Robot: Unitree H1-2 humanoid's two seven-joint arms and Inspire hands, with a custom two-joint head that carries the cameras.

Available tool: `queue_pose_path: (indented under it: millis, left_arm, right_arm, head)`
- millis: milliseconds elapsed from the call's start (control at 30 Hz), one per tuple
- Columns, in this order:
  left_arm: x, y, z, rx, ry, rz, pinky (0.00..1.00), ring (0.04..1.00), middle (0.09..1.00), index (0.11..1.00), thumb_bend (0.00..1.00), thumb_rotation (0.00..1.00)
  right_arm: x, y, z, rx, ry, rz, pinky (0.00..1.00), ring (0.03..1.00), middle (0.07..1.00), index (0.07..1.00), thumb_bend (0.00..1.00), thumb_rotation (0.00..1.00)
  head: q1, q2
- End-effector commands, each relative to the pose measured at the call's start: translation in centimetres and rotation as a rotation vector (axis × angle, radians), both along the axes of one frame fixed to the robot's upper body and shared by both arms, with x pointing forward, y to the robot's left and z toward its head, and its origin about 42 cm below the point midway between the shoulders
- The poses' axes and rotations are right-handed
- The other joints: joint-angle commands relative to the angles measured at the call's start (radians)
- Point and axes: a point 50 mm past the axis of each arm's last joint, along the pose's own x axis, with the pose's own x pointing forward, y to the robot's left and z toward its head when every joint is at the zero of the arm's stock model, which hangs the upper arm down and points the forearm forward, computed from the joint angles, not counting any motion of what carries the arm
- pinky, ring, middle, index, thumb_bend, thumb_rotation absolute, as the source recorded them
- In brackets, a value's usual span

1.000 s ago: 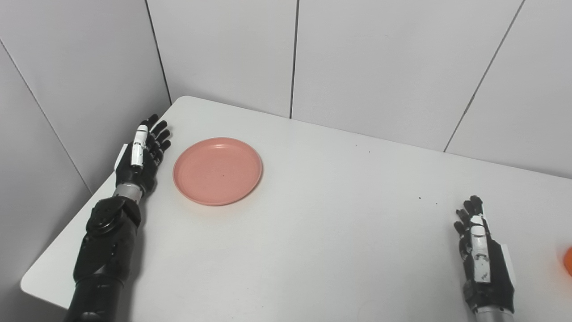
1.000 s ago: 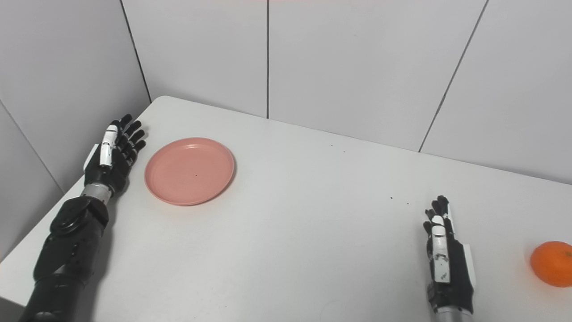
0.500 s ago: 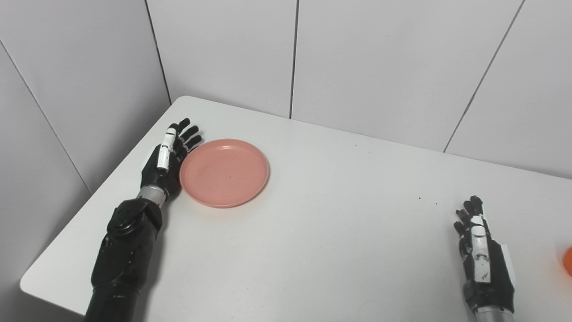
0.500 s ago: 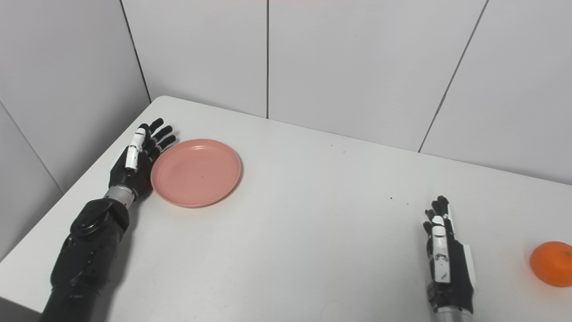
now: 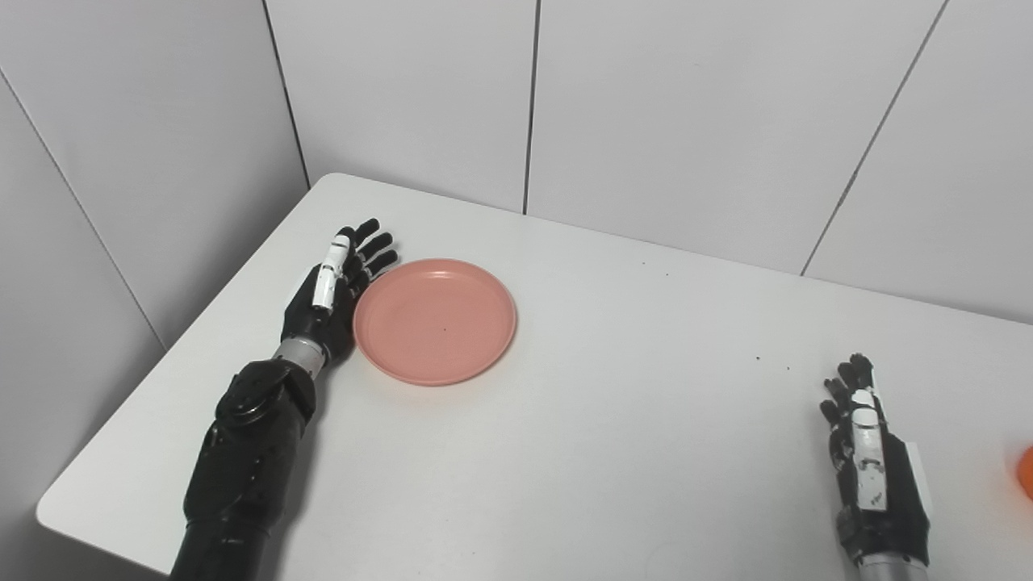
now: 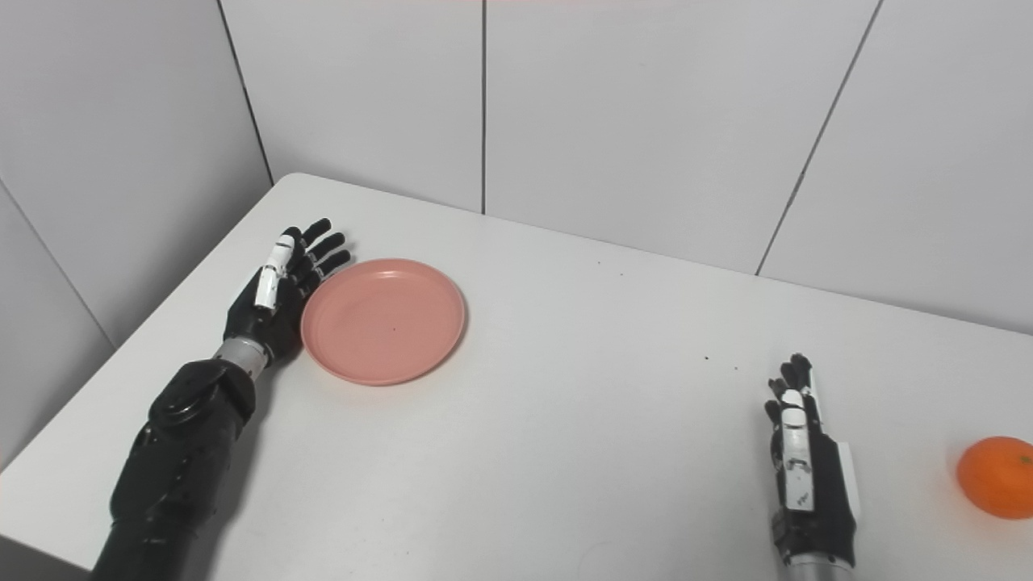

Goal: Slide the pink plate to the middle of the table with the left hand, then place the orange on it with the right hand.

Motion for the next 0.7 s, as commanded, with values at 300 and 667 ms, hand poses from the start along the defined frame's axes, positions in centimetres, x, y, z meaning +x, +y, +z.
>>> queue_pose_path:
  millis: [300,667]
  left_arm:
    - [2.1,-3.7,0.2,0.0,0.026,-0.083,0.9,0.91,0.917,0.901,0.33,0.91]
    - [3.7,-7.9,0.1,-0.026,0.037,-0.17,0.9,0.912,0.92,0.903,0.34,1.0]
  right_arm:
    - [0.1,0.4,1.1,0.011,-0.037,-0.009,1.0,1.0,1.0,1.0,0.18,1.0]
    - [0.0,0.6,1.3,-0.006,-0.046,-0.011,1.0,1.0,1.0,1.0,0.2,1.0]
  head:
    - [-0.017,0.015]
    - [-0.033,0.033]
